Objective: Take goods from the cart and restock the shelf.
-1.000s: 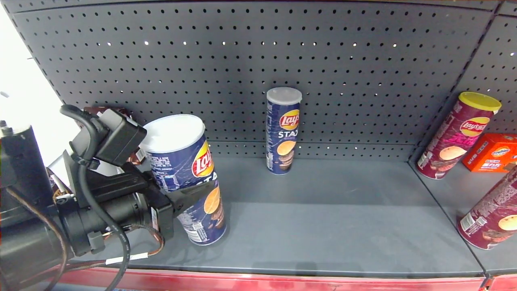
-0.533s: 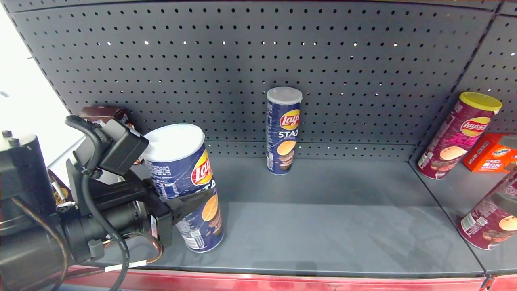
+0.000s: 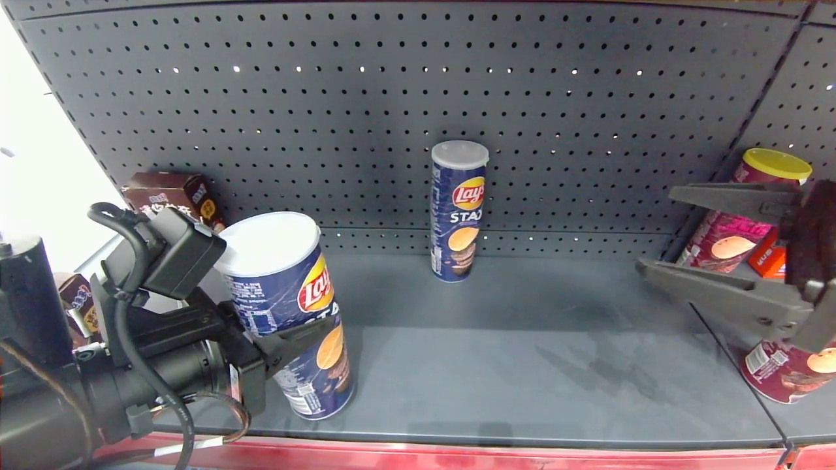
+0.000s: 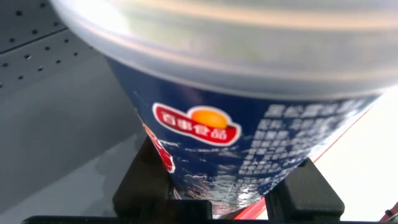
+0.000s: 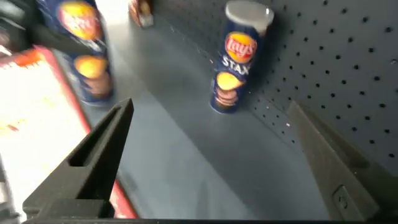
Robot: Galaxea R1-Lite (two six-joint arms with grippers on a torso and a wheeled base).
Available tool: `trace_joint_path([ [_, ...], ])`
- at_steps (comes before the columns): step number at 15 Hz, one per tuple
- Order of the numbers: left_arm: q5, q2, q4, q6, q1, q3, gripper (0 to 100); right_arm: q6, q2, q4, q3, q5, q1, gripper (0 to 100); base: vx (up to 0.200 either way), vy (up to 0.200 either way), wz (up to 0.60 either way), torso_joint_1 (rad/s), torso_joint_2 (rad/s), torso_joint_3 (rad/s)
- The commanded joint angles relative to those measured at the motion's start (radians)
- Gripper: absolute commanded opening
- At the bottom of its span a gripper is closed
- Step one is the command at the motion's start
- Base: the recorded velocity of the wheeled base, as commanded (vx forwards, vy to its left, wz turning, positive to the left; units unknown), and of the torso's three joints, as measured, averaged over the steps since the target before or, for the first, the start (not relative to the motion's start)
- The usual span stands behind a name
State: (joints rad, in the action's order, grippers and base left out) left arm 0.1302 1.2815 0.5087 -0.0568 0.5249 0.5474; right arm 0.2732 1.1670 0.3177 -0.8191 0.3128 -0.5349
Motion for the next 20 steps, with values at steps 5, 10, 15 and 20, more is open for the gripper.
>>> trace_joint_path([
  [5, 0.0, -0.014, 0.001, 0.0, -0.008, 0.002, 0, 0.015, 0.178, 0.04, -0.015, -0.096, -0.079, 100, 0.0, 0.0, 0.0, 0.0, 0.0, 0.0],
  [10, 0.0, -0.014, 0.002, 0.0, -0.008, 0.0, 0, -0.054, 0.289, 0.086, -0.063, -0.046, -0.073, 100, 0.0, 0.0, 0.0, 0.0, 0.0, 0.0],
  [15, 0.002, -0.008, 0.001, 0.0, -0.006, 0.0, 0, -0.063, 0.413, 0.185, -0.114, 0.014, -0.056, 100, 0.0, 0.0, 0.0, 0.0, 0.0, 0.0],
  [20, 0.002, -0.008, -0.001, 0.0, -0.008, -0.003, 0, -0.065, 0.568, 0.319, -0.19, 0.111, 0.007, 100, 0.0, 0.0, 0.0, 0.0, 0.0, 0.0],
])
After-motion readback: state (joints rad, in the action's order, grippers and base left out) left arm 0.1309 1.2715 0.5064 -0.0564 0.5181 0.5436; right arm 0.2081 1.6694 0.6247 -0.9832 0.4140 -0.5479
